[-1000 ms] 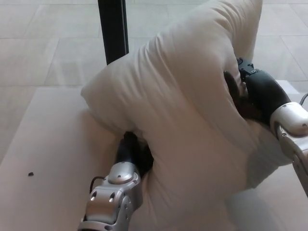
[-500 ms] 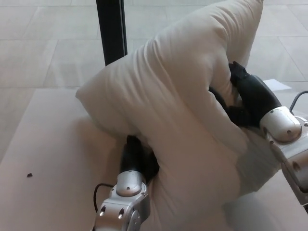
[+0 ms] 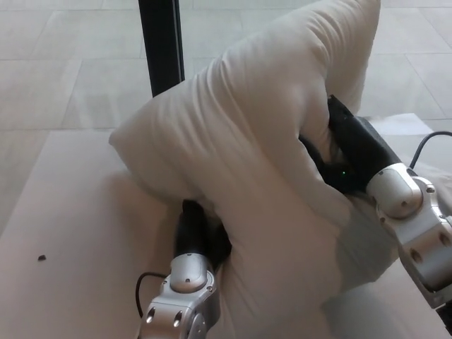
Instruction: The robot uses its left hand to press on the left side of the pillow kept in the middle of the desk and uses its right hand to lift up and the right side of the pillow and turn it over
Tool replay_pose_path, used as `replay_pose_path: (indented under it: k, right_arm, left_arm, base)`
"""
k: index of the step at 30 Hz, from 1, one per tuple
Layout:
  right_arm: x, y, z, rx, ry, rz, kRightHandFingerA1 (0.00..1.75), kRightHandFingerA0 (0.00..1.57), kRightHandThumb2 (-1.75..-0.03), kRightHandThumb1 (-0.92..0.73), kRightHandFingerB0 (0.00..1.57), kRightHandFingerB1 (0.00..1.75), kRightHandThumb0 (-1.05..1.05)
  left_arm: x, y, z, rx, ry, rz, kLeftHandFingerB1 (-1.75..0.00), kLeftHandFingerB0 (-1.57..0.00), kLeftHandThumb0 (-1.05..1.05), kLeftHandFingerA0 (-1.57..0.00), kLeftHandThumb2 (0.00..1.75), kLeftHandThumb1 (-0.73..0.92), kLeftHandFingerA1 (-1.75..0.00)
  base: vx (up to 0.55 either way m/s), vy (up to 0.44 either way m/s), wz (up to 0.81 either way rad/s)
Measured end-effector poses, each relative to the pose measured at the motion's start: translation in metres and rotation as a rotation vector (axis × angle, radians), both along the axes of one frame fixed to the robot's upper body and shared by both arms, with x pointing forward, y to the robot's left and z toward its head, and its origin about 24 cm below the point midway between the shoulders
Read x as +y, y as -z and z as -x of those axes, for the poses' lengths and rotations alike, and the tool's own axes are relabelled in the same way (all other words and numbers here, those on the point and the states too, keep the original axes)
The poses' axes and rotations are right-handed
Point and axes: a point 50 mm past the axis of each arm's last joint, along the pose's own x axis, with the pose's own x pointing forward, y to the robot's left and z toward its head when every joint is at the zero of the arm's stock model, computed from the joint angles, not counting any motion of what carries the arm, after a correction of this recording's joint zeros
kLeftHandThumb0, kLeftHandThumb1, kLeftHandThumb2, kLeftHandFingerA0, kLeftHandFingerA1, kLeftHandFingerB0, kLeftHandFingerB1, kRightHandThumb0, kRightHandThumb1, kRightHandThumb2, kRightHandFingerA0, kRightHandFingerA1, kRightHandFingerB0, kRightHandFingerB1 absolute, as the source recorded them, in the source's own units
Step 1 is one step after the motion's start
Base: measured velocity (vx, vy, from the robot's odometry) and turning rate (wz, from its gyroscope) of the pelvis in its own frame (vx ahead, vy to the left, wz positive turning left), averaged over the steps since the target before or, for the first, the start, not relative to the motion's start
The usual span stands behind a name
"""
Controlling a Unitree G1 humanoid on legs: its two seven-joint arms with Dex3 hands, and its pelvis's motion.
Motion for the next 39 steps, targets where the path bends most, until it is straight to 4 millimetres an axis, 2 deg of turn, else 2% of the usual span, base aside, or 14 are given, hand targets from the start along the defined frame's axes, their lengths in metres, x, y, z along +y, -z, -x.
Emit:
replay_pose_path:
  k: [1, 2, 3, 4, 7, 8, 10, 11, 12, 15, 17, 20, 32, 39]
  right_arm:
    - [0.001, 0.0, 0.0, -0.002, -0.002, 0.009, 0.56, 0.01, -0.97, -0.24, 0.0, 0.55, -0.44]
    - [0.001, 0.001, 0.0, -0.003, -0.004, 0.015, 0.65, 0.01, -1.0, -0.62, 0.04, 0.56, -1.05]
    - [0.002, 0.001, 0.001, -0.003, -0.005, 0.02, 0.56, 0.01, -0.96, -0.23, 0.0, 0.54, -0.44]
    - [0.003, 0.002, 0.001, -0.004, -0.008, 0.028, 0.49, 0.02, -1.09, -0.65, 0.04, 0.45, -1.05]
    - [0.005, 0.003, 0.001, -0.007, -0.014, 0.047, 0.43, 0.0, -1.08, -0.6, 0.03, 0.47, -0.94]
    - [0.005, 0.003, 0.001, -0.008, -0.015, 0.052, 1.17, 0.26, -0.64, -0.78, 0.04, 0.49, -0.99]
    - [0.006, 0.003, 0.001, -0.012, -0.015, 0.062, 1.23, 0.65, -1.06, -0.59, 0.0, 0.47, -0.9]
    - [0.006, 0.003, 0.002, -0.014, -0.015, 0.064, 1.66, 0.82, -0.64, -0.77, 0.06, 0.5, -0.95]
    - [0.005, 0.002, 0.002, -0.016, -0.014, 0.063, 1.53, 1.11, -1.1, -0.63, 0.0, 0.41, -1.01]
    - [0.002, -0.002, 0.001, -0.025, 0.0, 0.047, 0.93, 0.47, -1.06, -0.64, 0.06, 0.35, -0.96]
    - [-0.001, -0.004, 0.0, -0.03, 0.012, 0.025, 0.53, 0.15, -1.04, -0.64, 0.06, 0.41, -0.88]
    - [-0.01, -0.011, -0.002, -0.038, 0.048, -0.041, 0.55, 0.19, -1.03, -0.63, 0.13, 0.44, -0.88]
    - [-0.069, -0.036, -0.006, -0.053, 0.186, -0.388, 0.4, 0.27, -0.65, -0.81, 0.25, 0.3, -0.94]
    - [-0.137, -0.047, 0.008, -0.079, 0.286, -0.499, 0.5, 0.19, -1.09, -0.67, 0.08, 0.39, -0.94]
  left_arm:
    - [0.0, 0.0, 0.0, -0.001, -0.001, 0.0, 0.0, 0.0, -0.9, -0.09, 0.85, 0.5, -0.46]
    - [0.0, 0.001, 0.0, -0.001, -0.002, 0.0, 0.0, 0.0, -1.0, -0.16, 0.93, 0.58, -0.48]
    - [0.0, 0.001, 0.0, -0.002, -0.003, -0.001, 0.0, 0.0, -0.92, -0.09, 0.86, 0.51, -0.45]
    - [0.0, 0.001, 0.0, -0.001, -0.005, -0.001, -0.12, 0.0, -0.92, -0.04, 0.93, 0.53, -0.3]
    - [0.0, 0.003, 0.0, -0.002, -0.008, -0.002, 0.0, 0.0, -1.02, 0.0, 0.93, 0.58, -0.36]
    - [0.0, 0.003, 0.0, -0.002, -0.008, -0.002, 0.0, 0.0, -0.89, -0.05, 0.81, 0.46, -0.45]
    - [0.0, 0.004, 0.0, 0.0, -0.008, -0.002, 0.0, 0.0, -0.91, -0.39, 0.9, 0.51, -0.79]
    - [0.0, 0.004, 0.0, -0.001, -0.008, -0.003, 0.0, 0.0, -0.93, -0.56, 0.9, 0.53, -0.99]
    - [0.0, 0.004, 0.0, -0.005, -0.009, -0.006, 0.0, 0.0, -0.92, -0.27, 0.63, 0.8, -0.84]
    - [-0.001, 0.002, 0.0, -0.027, 0.012, -0.046, -0.07, 0.0, -1.05, 0.0, 1.08, 0.71, -0.12]
    - [-0.001, 0.001, 0.0, -0.041, 0.025, -0.07, -0.46, -0.26, -0.63, -0.42, 0.65, 0.83, -1.07]
    - [0.006, -0.001, -0.001, -0.05, 0.016, -0.083, -0.01, 0.0, -0.98, -0.15, 0.88, 0.55, -0.5]
    - [0.074, -0.017, -0.004, -0.079, -0.047, -0.033, 0.0, 0.0, -0.84, -0.03, 0.82, 0.5, -0.4]
    - [0.165, -0.047, 0.002, -0.16, -0.173, -0.049, 0.0, 0.0, -0.87, -0.06, 0.82, 0.47, -0.54]
  base:
    - [0.0, 0.0, 0.0]
    - [0.0, 0.0, 0.0]
    - [0.0, 0.0, 0.0]
    - [0.0, 0.0, 0.0]
    - [0.0, 0.0, 0.0]
    - [0.0, 0.0, 0.0]
    - [0.0, 0.0, 0.0]
    - [0.0, 0.0, 0.0]
    - [0.0, 0.0, 0.0]
    - [0.0, 0.0, 0.0]
    - [0.0, 0.0, 0.0]
    - [0.0, 0.0, 0.0]
    - [0.0, 0.0, 0.0]
    - [0.0, 0.0, 0.0]
